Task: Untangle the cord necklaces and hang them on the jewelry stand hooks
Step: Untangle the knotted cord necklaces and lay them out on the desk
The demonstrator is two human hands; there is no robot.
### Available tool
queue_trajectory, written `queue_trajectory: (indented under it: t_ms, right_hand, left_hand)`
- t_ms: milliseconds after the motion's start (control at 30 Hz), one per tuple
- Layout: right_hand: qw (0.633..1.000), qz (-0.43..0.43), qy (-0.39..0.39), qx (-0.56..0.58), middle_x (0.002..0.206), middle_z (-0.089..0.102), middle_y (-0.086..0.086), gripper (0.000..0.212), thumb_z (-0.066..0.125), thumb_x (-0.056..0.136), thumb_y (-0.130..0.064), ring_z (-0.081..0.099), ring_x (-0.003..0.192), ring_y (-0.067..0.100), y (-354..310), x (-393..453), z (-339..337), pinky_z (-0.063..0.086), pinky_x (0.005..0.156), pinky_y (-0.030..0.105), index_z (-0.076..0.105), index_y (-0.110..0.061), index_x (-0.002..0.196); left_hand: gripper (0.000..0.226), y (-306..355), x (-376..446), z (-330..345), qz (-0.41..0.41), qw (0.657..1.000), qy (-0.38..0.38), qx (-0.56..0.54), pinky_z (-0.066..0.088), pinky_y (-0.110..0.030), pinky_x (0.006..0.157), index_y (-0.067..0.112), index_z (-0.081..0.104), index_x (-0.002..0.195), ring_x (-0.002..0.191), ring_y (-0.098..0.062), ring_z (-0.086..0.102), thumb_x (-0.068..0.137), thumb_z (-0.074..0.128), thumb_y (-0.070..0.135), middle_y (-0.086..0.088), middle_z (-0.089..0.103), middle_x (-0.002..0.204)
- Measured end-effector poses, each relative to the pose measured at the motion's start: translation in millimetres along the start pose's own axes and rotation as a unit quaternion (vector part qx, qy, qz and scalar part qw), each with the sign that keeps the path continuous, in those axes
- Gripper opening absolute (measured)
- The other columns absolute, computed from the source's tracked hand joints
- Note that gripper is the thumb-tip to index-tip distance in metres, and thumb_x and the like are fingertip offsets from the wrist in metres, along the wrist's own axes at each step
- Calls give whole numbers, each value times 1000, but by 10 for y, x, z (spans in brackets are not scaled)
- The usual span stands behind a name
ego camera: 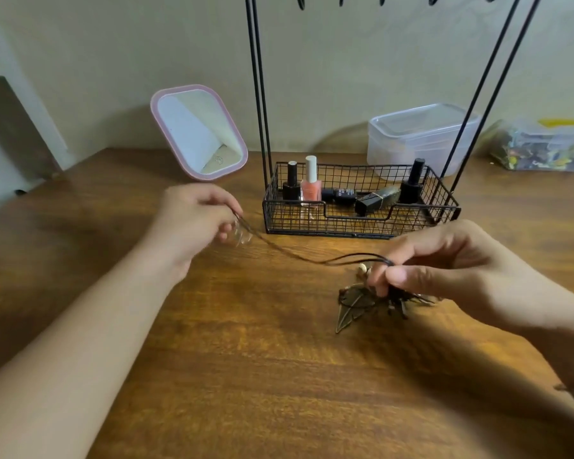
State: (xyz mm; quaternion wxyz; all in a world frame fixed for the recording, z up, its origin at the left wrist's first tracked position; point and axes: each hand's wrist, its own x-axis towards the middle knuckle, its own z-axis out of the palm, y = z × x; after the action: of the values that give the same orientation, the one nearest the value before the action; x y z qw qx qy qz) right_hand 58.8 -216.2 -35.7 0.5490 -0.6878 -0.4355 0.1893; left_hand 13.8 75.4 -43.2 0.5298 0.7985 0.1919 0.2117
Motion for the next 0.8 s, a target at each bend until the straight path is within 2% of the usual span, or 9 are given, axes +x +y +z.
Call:
queue_trajectory:
  t_ms: [100, 167, 300, 333, 400, 467, 600, 700, 800]
  right_hand:
    - [998, 6, 56, 21, 79, 76, 4, 15, 66, 82, -17, 72, 83, 12, -43, -5, 87, 56, 72, 32, 78, -7, 81]
    - [995, 32, 92, 36, 83, 77, 4, 18, 66, 78, -21, 72, 92, 12, -42, 9, 141, 53, 76, 40, 79, -8, 79]
    - [984, 111, 102, 90, 91, 78, 6, 23, 65, 77, -27, 73, 86, 15, -39, 36, 199, 53, 70, 31, 81, -12, 82]
    - [984, 119, 102, 88, 92, 78, 7, 22, 65, 77, -28, 73, 85, 17, -40, 42, 208, 54, 68, 29, 81, -14, 81]
    - [985, 121, 103, 74, 90, 78, 8, 22, 64, 79, -28, 73, 79, 16, -36, 50, 224, 54, 63, 25, 81, -15, 82]
    - [987, 116, 97, 60, 85, 77, 8, 24, 62, 82, -29, 70, 73, 14, -31, 52, 249, 51, 61, 24, 80, -13, 85]
    - [991, 98, 73, 58, 85, 76, 15, 24, 64, 90, -30, 68, 78, 30, -12, 46, 279, 48, 67, 38, 75, -8, 91]
    - [991, 99, 84, 35, 82, 71, 27, 23, 64, 87, -34, 60, 66, 41, 22, 47, 273, 46, 62, 38, 70, -13, 94]
    - [990, 102, 100, 14, 61, 67, 10, 21, 64, 84, -34, 56, 49, 19, 15, 45, 260, 42, 50, 22, 64, -18, 98]
  left_hand:
    - [34, 67, -137, 111, 110, 957, -29, 265, 41, -19, 61, 25, 71, 65, 77, -7, 59, 88, 64, 2, 8, 67, 82]
    - [34, 90, -190, 146, 113, 936, -66, 328, 38, -17, 61, 29, 70, 65, 79, -4, 55, 89, 64, 5, 13, 63, 86]
    - [43, 115, -294, 184, 122, 902, -162, 382, 49, -19, 79, 41, 66, 94, 93, -1, 55, 88, 62, -1, 21, 54, 114]
    - [50, 134, -338, 205, 151, 910, -164, 348, 50, -22, 88, 42, 63, 106, 100, 0, 54, 87, 59, -4, 24, 52, 119]
    - [43, 203, -459, 273, 178, 958, -183, 133, 51, -29, 98, 33, 61, 119, 111, -1, 58, 89, 54, 3, 21, 59, 123]
    - [31, 284, -614, 353, 135, 953, -262, -72, 51, -35, 100, 21, 63, 121, 115, -9, 63, 93, 49, 23, 6, 68, 120]
    - [30, 276, -793, 472, 151, 930, -334, -25, 57, -33, 75, 25, 61, 122, 83, -11, 69, 98, 52, 41, -1, 74, 94]
    - [24, 280, -742, 455, 145, 933, -329, 16, 47, -21, 60, 27, 66, 114, 60, -3, 60, 95, 58, 39, 9, 69, 67]
    - [13, 284, -650, 383, 178, 940, -286, 43, 45, -11, 58, 19, 77, 88, 58, 1, 60, 91, 66, 25, 17, 67, 62]
